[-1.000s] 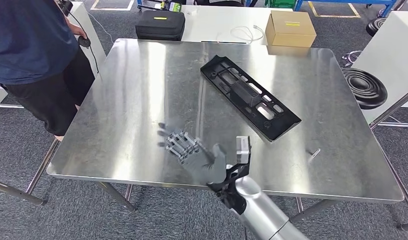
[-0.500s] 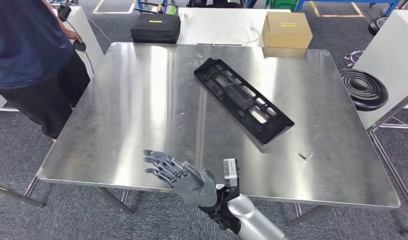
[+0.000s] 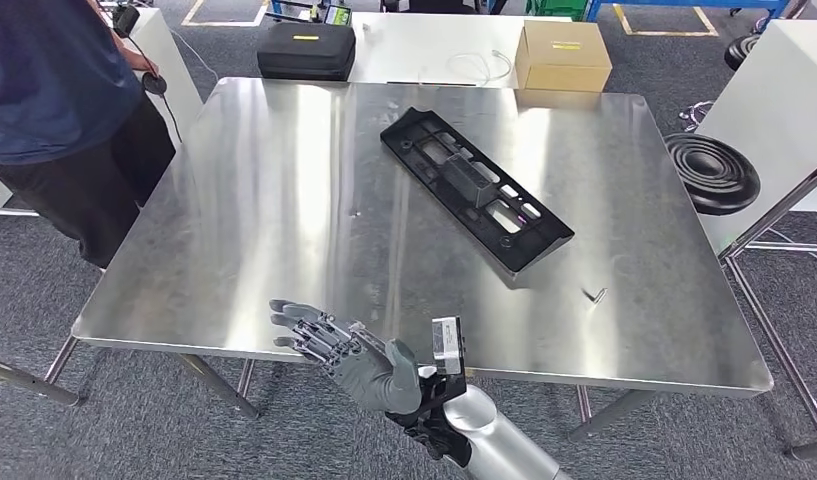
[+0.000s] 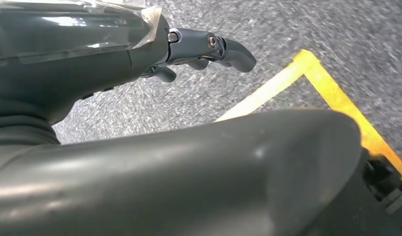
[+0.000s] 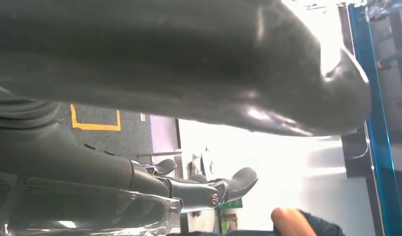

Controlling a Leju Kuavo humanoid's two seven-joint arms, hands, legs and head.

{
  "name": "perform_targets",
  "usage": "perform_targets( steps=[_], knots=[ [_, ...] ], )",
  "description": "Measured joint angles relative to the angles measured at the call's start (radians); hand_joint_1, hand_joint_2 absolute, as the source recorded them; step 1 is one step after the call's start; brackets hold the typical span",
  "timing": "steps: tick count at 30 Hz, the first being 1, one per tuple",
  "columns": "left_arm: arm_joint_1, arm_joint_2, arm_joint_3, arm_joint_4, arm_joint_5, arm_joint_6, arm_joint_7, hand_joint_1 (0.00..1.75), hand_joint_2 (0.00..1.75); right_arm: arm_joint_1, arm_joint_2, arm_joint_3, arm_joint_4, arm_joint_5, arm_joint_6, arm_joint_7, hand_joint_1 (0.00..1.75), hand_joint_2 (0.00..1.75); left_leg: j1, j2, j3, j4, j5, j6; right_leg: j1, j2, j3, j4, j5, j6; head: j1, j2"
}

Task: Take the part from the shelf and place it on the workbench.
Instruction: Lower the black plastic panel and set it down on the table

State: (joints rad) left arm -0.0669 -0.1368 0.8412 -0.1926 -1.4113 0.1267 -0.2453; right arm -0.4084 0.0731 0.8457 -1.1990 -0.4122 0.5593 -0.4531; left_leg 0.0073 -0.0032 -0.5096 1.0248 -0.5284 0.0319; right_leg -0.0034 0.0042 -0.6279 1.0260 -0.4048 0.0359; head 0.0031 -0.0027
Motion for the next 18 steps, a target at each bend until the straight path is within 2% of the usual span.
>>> perform_targets(
  steps=[2, 3, 4, 6, 7, 8, 9, 10, 11, 12, 13, 14, 15, 16, 17, 18],
  knots=[
    [0.0, 0.0, 0.0, 0.0, 0.0, 0.0, -0.001, 0.0, 0.0, 0.0, -0.001, 0.0, 0.0, 0.003, -0.003, -0.005, 0.0, 0.0, 0.001, 0.003, -0.01, -0.011, 0.019, 0.009, -0.001, -0.002, -0.012, 0.007, -0.004, 0.011, 0.0, 0.0],
    [0.0, 0.0, 0.001, 0.0, 0.0, 0.0, -0.002, 0.0, 0.0, 0.0, -0.003, 0.0, 0.001, 0.005, -0.005, -0.007, 0.0, 0.0, 0.003, 0.005, -0.018, -0.017, 0.031, 0.015, 0.0, -0.002, -0.025, 0.03, -0.025, 0.01, 0.002, 0.0],
    [-0.001, 0.0, 0.001, 0.0, 0.0, 0.0, -0.003, 0.0, 0.0, 0.0, -0.004, 0.0, 0.002, 0.006, -0.006, -0.009, 0.0, 0.0, 0.005, 0.008, -0.029, -0.021, 0.043, 0.02, 0.0, -0.002, -0.043, 0.073, -0.06, 0.007, 0.004, 0.0],
    [-0.001, 0.001, 0.001, 0.0, 0.0, 0.0, -0.005, 0.0, 0.0, 0.002, -0.008, 0.0, 0.004, 0.008, -0.006, -0.012, 0.0, 0.0, 0.003, 0.012, -0.054, -0.021, 0.063, 0.024, -0.002, -0.002, -0.082, 0.2, -0.138, 0.002, 0.008, 0.0],
    [0.0, 0.001, 0.001, 0.0, 0.0, 0.0, -0.006, 0.0, 0.0, 0.003, -0.01, 0.0, 0.006, 0.008, -0.006, -0.013, 0.0, 0.0, 0.003, 0.014, -0.067, -0.021, 0.073, 0.024, -0.002, -0.002, -0.091, 0.252, -0.16, 0.006, 0.008, 0.0],
    [0.0, 0.001, 0.001, 0.0, 0.0, 0.0, -0.006, 0.0, 0.0, 0.004, -0.013, 0.0, 0.008, 0.008, -0.006, -0.013, 0.0, 0.0, 0.002, 0.016, -0.079, -0.02, 0.081, 0.023, -0.003, -0.002, -0.085, 0.276, -0.164, 0.013, 0.008, 0.0],
    [0.0, 0.0, 0.001, 0.0, 0.0, 0.0, -0.006, 0.0, 0.0, 0.005, -0.015, 0.0, 0.009, 0.008, -0.006, -0.013, 0.0, 0.0, 0.002, 0.017, -0.09, -0.019, 0.09, 0.022, -0.004, -0.002, -0.058, 0.259, -0.153, 0.023, 0.008, 0.0],
    [0.0, 0.0, 0.001, 0.0, 0.0, 0.0, -0.006, 0.0, 0.0, 0.005, -0.016, 0.0, 0.01, 0.008, -0.006, -0.013, 0.0, 0.0, 0.002, 0.018, -0.1, -0.019, 0.098, 0.02, -0.005, -0.003, -0.013, 0.204, -0.134, 0.032, 0.008, 0.0],
    [0.0, 0.0, 0.001, 0.0, 0.0, 0.0, -0.006, 0.0, 0.0, 0.005, -0.016, 0.0, 0.01, 0.008, -0.007, -0.014, 0.0, 0.0, 0.002, 0.018, -0.106, -0.018, 0.105, 0.017, -0.006, -0.003, 0.042, 0.126, -0.12, 0.035, 0.008, 0.0],
    [0.0, 0.0, 0.001, 0.0, 0.0, 0.0, -0.007, 0.0, 0.0, 0.004, -0.016, 0.0, 0.01, 0.009, -0.008, -0.014, 0.0, 0.0, 0.001, 0.017, -0.112, -0.018, 0.111, 0.012, -0.004, -0.003, 0.095, 0.049, -0.114, 0.033, 0.007, 0.0],
    [0.0, 0.0, 0.001, 0.0, 0.0, 0.0, -0.007, 0.0, 0.0, 0.004, -0.016, -0.001, 0.01, 0.009, -0.01, -0.015, 0.0, 0.0, 0.0, 0.017, -0.114, -0.018, 0.118, 0.007, -0.001, -0.003, 0.131, -0.007, -0.112, 0.027, 0.007, 0.0],
    [-0.001, -0.001, 0.001, 0.0, 0.0, -0.001, -0.008, 0.0, 0.0, 0.003, -0.016, -0.001, 0.01, 0.011, -0.013, -0.015, 0.0, 0.0, 0.0, 0.017, -0.116, -0.018, 0.126, 0.0, 0.003, -0.003, 0.147, -0.037, -0.115, 0.018, 0.008, 0.0],
    [-0.001, -0.001, 0.001, 0.0, 0.0, -0.002, -0.009, 0.0, 0.0, 0.004, -0.016, -0.002, 0.01, 0.013, -0.016, -0.016, 0.0, 0.0, 0.0, 0.017, -0.116, -0.021, 0.133, -0.006, 0.007, -0.003, 0.148, -0.044, -0.113, 0.01, 0.008, 0.0],
    [-0.001, -0.002, 0.001, 0.0, 0.0, -0.003, -0.01, 0.0, 0.0, 0.004, -0.017, -0.002, 0.01, 0.016, -0.019, -0.016, 0.0, 0.0, 0.001, 0.017, -0.117, -0.022, 0.138, -0.013, 0.003, -0.003, 0.141, -0.045, -0.106, 0.0, 0.009, 0.0],
    [0.0, -0.002, 0.001, 0.0, -0.001, -0.006, -0.011, 0.0, 0.0, 0.004, -0.017, -0.003, 0.01, 0.018, -0.023, -0.016, 0.0, 0.0, 0.003, 0.015, -0.122, -0.017, 0.132, -0.018, -0.001, -0.003, 0.136, -0.048, -0.098, -0.01, 0.01, 0.0],
    [0.0, -0.002, 0.001, 0.0, -0.001, -0.008, -0.012, 0.0, 0.0, 0.005, -0.016, -0.003, 0.01, 0.02, -0.025, -0.016, 0.0, 0.0, 0.004, 0.013, -0.132, 0.001, 0.109, -0.023, -0.005, -0.004, 0.131, -0.05, -0.088, -0.022, 0.009, 0.0]
  ],
)
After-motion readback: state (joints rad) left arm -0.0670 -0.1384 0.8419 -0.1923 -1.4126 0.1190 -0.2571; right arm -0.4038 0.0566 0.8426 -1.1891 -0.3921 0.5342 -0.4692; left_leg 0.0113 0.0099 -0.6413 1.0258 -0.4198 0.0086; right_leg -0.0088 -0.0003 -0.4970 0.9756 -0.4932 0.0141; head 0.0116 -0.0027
